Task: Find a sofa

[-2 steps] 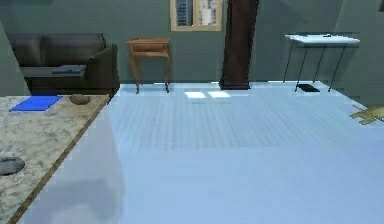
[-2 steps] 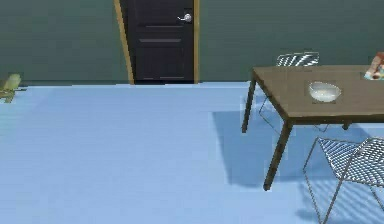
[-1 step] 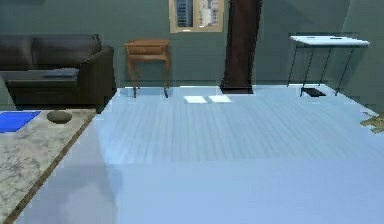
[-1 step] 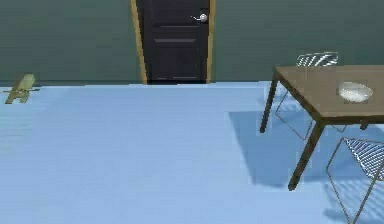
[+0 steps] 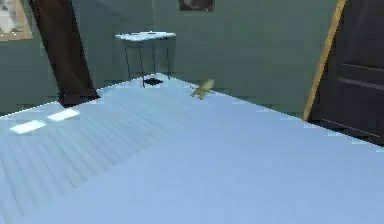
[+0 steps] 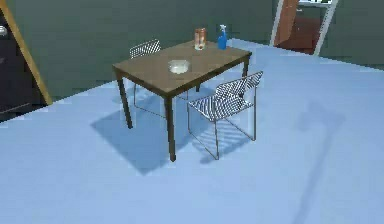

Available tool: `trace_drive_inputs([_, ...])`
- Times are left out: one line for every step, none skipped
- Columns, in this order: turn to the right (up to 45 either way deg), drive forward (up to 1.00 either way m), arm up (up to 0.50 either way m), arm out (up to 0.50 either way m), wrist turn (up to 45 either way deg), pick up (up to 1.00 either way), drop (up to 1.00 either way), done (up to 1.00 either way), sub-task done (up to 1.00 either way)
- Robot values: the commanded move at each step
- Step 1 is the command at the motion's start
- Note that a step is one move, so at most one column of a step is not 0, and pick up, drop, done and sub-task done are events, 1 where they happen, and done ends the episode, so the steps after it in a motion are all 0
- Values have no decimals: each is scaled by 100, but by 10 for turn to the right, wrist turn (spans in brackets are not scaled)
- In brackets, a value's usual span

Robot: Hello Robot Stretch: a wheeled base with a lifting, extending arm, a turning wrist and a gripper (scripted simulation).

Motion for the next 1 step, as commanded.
trace_drive_inputs([420, 0, 0, 0, 0, 0, 0, 0, 0])
